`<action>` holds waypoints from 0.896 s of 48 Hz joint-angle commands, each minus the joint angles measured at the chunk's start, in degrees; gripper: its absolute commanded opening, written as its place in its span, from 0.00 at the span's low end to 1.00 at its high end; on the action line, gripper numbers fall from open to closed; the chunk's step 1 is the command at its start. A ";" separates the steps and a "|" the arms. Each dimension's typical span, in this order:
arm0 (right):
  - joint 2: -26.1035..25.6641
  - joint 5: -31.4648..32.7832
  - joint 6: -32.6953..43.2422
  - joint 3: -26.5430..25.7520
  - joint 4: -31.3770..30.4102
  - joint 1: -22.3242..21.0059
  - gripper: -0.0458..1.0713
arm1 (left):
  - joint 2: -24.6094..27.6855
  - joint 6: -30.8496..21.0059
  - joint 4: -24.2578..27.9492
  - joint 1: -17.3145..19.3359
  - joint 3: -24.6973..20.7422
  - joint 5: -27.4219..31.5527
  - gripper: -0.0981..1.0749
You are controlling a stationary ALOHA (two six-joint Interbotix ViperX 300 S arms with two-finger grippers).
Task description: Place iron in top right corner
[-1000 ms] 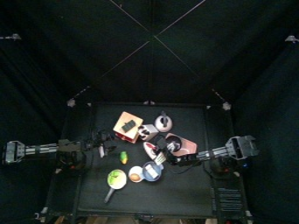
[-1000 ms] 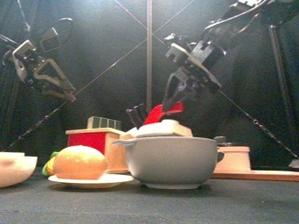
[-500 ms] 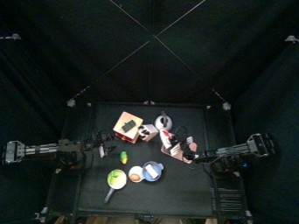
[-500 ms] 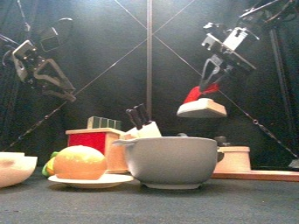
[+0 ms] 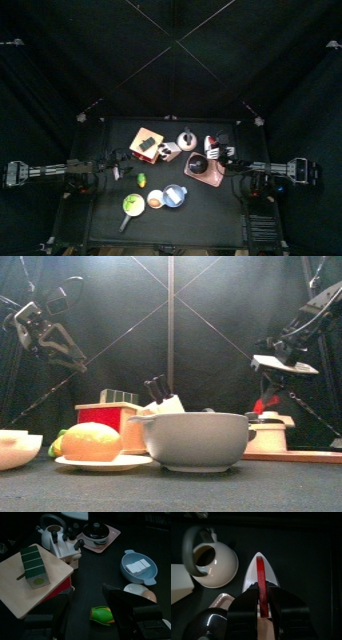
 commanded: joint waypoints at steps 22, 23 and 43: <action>9.67 -5.27 0.09 -3.60 -1.41 -8.26 0.71 | 0.18 0.09 -0.09 0.35 -0.79 -0.26 0.82; 9.93 -5.27 0.00 -3.69 -1.32 -8.09 0.72 | 0.09 0.09 0.00 0.35 -0.79 -0.26 0.82; 10.11 -5.01 -0.09 -4.48 -1.23 -7.65 0.75 | 0.09 0.09 0.00 0.44 -0.79 -0.26 0.82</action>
